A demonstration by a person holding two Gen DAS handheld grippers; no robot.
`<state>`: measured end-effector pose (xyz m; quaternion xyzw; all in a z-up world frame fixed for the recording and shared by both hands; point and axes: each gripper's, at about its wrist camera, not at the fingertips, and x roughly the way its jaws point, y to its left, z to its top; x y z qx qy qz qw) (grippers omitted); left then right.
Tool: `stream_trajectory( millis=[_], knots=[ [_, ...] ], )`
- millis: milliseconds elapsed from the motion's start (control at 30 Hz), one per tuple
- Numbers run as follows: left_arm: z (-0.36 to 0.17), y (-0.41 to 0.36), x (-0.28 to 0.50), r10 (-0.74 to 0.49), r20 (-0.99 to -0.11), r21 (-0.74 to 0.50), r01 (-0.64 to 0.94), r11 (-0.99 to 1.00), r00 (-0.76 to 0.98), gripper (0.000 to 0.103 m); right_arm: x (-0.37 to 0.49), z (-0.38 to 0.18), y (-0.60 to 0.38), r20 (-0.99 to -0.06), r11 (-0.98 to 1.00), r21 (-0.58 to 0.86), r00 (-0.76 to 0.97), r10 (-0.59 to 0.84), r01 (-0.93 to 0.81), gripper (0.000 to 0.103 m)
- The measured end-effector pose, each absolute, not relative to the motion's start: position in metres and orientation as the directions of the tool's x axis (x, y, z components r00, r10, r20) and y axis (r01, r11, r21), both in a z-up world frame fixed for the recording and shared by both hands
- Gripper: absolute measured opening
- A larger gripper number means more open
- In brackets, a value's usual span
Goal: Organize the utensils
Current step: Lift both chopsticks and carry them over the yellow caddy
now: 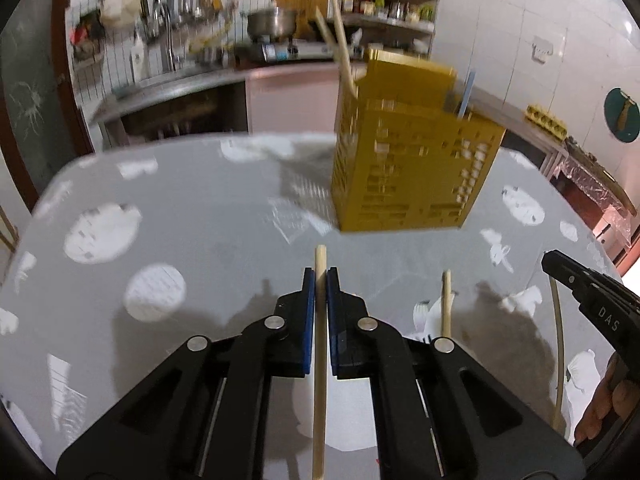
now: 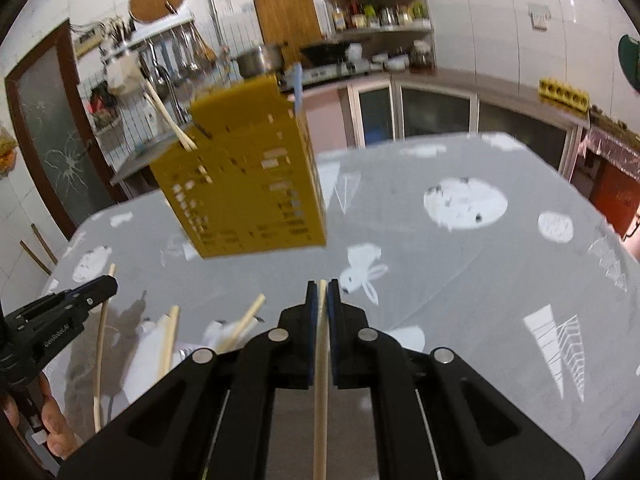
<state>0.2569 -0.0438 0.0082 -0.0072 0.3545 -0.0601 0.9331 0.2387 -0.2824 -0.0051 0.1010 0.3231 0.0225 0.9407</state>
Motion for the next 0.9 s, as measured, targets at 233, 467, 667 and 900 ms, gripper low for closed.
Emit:
stream_trajectory(
  millis=[233,467,667,900],
  knots=[
    [0.051,-0.041,0.231,-0.108,-0.533,-0.018,0.116,0.993,0.839,0.005,0.216,0.029,-0.284,-0.476,0.977,0.214,0.872,0.118,-0.015,0.005],
    [0.088,-0.041,0.209,-0.115,-0.402,-0.012,0.12,0.993,0.908,0.005,0.198,0.065,-0.284,-0.334,0.975,0.218,0.936,0.111,-0.038,0.005],
    [0.111,-0.039,0.211,-0.124,-0.336,-0.022,0.124,0.992,0.933,0.005,0.197,0.092,-0.282,-0.233,0.974,0.223,0.967,0.102,-0.049,0.005],
    [0.139,-0.038,0.227,-0.147,-0.286,-0.06,0.135,0.989,0.947,0.005,0.215,0.123,-0.284,-0.181,0.971,0.229,0.978,0.105,-0.062,0.005]
  ],
)
